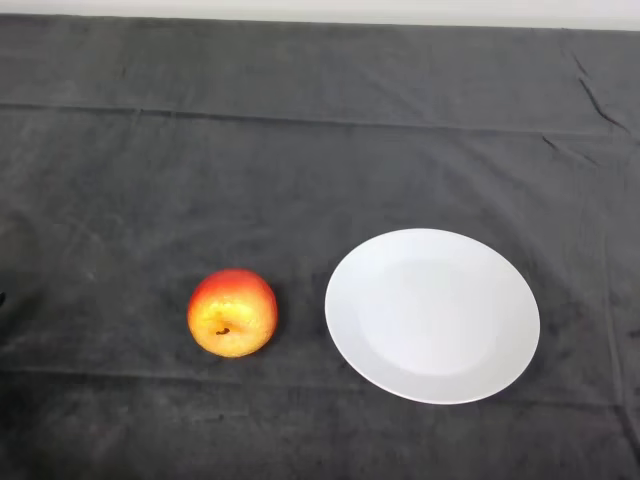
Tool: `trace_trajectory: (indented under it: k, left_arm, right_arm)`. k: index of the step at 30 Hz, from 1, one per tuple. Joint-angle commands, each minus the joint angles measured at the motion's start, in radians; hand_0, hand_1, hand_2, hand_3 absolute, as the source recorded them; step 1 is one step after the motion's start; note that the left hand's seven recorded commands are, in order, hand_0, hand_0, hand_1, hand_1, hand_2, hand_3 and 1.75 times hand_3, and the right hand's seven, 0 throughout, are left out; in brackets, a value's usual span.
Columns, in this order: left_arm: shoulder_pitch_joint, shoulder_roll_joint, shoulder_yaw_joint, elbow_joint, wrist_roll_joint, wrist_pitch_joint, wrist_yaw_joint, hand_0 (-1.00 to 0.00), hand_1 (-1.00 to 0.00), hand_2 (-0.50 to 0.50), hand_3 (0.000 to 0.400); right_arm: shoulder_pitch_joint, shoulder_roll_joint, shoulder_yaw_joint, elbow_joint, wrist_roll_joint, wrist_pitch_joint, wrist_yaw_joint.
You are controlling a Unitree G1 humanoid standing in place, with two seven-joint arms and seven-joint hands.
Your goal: Move the apple to the plate
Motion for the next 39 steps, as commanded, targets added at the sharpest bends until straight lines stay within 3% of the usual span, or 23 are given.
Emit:
trace_trajectory:
  k: [1, 9, 15, 27, 39]
  left_arm:
    - [-0.049, 0.038, -0.018, 0.042, 0.032, -0.021, 0.002, 0.0, 0.0, 0.0, 0.0]
    - [-0.074, 0.03, -0.043, 0.027, 0.054, -0.024, -0.015, 0.0, 0.0, 0.0, 0.0]
    - [-0.068, 0.015, -0.062, -0.046, 0.056, 0.007, -0.052, 0.0, 0.0, 0.0, 0.0]
    - [0.049, -0.029, -0.148, -0.399, 0.1, 0.13, -0.114, 0.0, 0.0, 0.0, 0.0]
    - [0.198, -0.065, -0.242, -0.807, 0.11, 0.322, -0.218, 0.0, 0.0, 0.0, 0.0]
  right_arm:
    - [0.008, -0.036, -0.0183, 0.022, 0.0041, 0.0, 0.0127]
    - [0.008, -0.036, -0.0184, 0.022, 0.004, 0.0, 0.0128]
    - [0.008, -0.035, -0.0184, 0.022, 0.004, 0.0, 0.0127]
    - [0.009, -0.033, -0.018, 0.018, 0.0039, -0.001, 0.0106]
    - [0.012, -0.028, -0.017, 0.008, 0.0038, -0.002, 0.0058]
